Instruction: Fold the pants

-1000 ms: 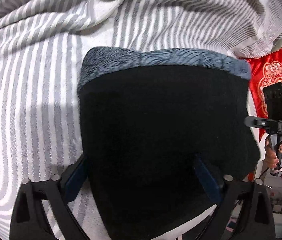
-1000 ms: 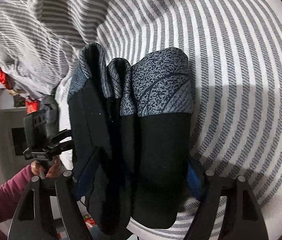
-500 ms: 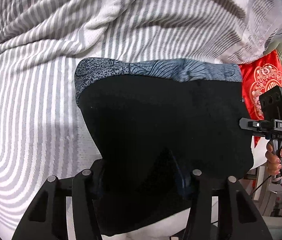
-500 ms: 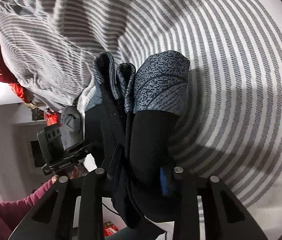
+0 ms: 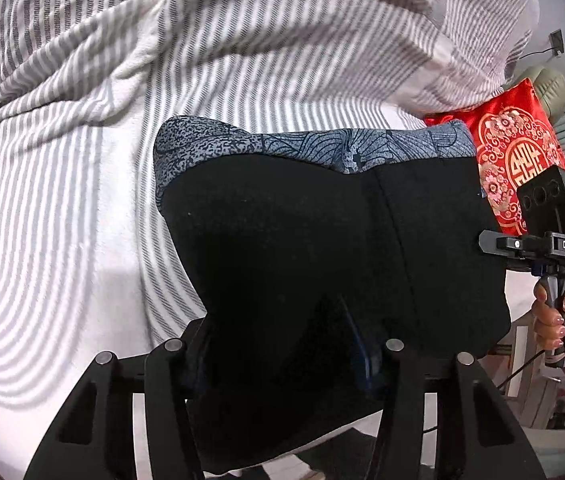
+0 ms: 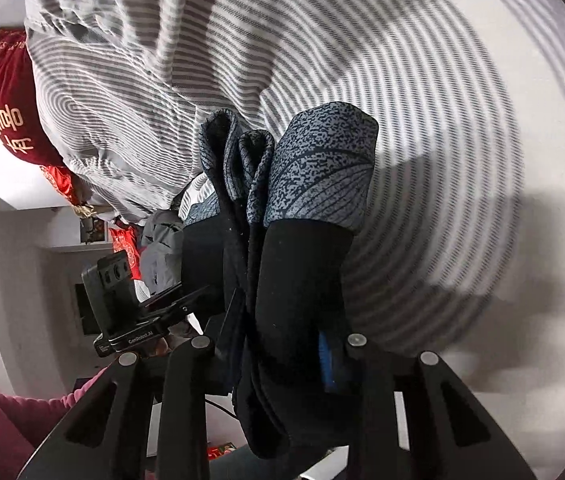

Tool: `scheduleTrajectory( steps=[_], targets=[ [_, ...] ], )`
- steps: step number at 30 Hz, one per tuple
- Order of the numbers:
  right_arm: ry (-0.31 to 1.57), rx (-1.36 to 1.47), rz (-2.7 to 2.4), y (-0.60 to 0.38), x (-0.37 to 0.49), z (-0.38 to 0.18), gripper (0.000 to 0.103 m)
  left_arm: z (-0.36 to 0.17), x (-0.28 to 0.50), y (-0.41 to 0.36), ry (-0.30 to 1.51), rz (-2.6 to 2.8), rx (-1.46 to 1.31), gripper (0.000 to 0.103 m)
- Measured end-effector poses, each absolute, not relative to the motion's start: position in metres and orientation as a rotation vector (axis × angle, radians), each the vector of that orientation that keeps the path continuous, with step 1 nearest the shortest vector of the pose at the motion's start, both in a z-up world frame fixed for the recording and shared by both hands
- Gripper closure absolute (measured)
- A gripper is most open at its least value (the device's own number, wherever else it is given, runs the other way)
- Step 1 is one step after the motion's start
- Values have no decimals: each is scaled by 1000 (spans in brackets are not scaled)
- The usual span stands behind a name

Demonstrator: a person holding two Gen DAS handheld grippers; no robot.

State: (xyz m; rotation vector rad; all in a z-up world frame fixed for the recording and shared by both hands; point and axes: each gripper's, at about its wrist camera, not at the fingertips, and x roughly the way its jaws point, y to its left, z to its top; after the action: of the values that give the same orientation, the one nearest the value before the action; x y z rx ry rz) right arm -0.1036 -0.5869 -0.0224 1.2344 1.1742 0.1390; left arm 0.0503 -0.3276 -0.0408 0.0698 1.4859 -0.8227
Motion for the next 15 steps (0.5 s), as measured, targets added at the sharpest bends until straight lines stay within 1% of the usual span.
scheduleTrajectory(
  steps=[5, 7, 10, 11, 12, 13, 14, 15],
  targets=[
    [1211, 1215, 104, -589, -132, -28, 70, -51, 25, -342, 1498, -801, 107, 48],
    [1244, 1200, 76, -588, -141, -41, 70, -60, 19, -344, 1499, -774, 142, 48],
    [1273, 1203, 32, -587, -154, -62, 66, -68, 11, -351, 1482, -717, 213, 48],
    [1280, 1204, 7, -587, -158, -67, 62, -69, 11, -351, 1480, -703, 225, 44],
    [1285, 1198, -12, -587, -158, -68, 57, -69, 10, -351, 1474, -687, 240, 36],
    [1294, 1189, -31, -586, -159, -68, 54, -68, 10, -352, 1457, -662, 268, 31],
    [1302, 1174, -53, -586, -158, -66, 50, -65, 10, -352, 1444, -645, 287, 31],
    [1315, 1152, -82, -585, -158, -62, 43, -63, 11, -351, 1439, -633, 293, 31]
  ],
)
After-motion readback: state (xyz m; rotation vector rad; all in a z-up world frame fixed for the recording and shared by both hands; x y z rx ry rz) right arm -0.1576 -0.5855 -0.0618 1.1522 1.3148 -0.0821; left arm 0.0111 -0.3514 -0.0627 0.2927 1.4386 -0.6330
